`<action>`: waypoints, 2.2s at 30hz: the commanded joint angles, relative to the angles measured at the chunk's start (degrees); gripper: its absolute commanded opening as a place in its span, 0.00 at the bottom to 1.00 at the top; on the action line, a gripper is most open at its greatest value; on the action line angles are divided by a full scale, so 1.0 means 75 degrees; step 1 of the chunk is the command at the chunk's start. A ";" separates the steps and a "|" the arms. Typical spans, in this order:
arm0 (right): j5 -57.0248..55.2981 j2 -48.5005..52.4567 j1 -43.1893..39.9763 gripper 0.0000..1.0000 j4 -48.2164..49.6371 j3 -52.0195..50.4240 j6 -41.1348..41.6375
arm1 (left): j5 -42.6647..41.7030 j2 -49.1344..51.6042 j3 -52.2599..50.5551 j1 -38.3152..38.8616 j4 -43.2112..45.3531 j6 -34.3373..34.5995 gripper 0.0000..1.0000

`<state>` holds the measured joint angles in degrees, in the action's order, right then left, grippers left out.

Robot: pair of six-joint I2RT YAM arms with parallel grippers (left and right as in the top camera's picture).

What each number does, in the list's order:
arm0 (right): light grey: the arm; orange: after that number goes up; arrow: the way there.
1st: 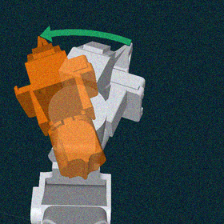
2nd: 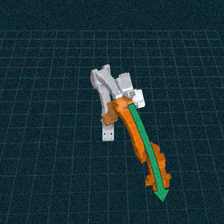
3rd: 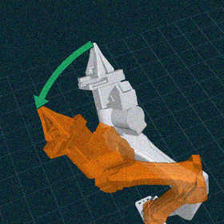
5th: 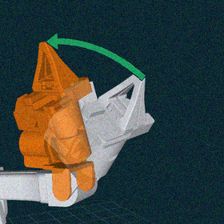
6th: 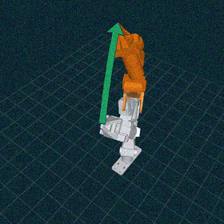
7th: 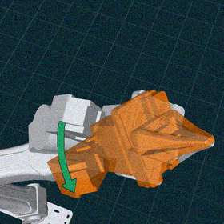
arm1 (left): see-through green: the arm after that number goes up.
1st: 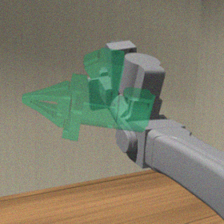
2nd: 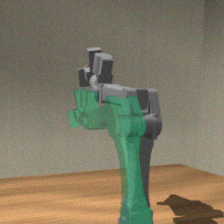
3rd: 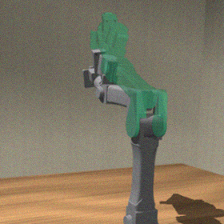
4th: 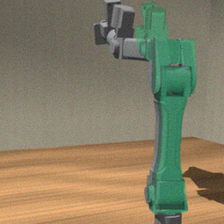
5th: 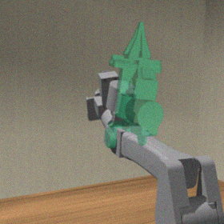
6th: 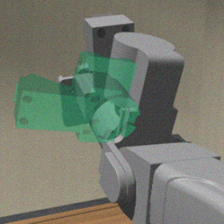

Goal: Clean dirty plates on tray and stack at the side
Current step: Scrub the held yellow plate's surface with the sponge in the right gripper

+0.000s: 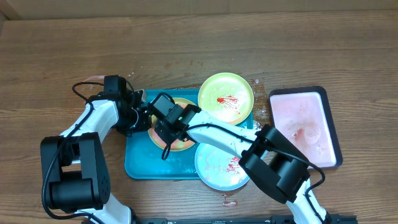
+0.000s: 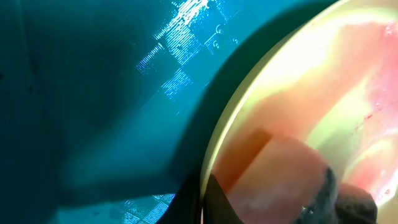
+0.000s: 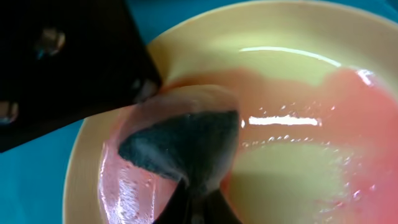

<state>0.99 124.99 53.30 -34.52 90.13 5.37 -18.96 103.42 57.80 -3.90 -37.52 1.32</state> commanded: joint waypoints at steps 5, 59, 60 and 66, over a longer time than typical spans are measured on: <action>0.0568 0.0198 -0.0187 0.04 -0.0189 0.0000 0.0589 | 0.0114 0.0306 -0.0184 0.0023 0.0006 0.0023 0.04; 0.3322 0.0667 -0.1075 0.04 -0.0571 0.0542 0.3465 | 0.0114 0.0306 -0.0187 0.0023 0.0041 0.0230 0.04; 0.3273 0.0670 -0.1113 0.04 -0.0423 0.0542 0.3666 | 0.0117 0.0306 -0.0187 0.0023 0.0041 0.0256 0.04; 0.2693 0.0667 -0.1510 0.04 0.0175 0.0542 0.4596 | 0.0114 0.0306 -0.0184 0.0023 0.0038 0.0265 0.04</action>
<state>24.53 129.25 44.51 -34.44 94.37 34.15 -19.16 103.44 57.74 -3.90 -37.19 1.76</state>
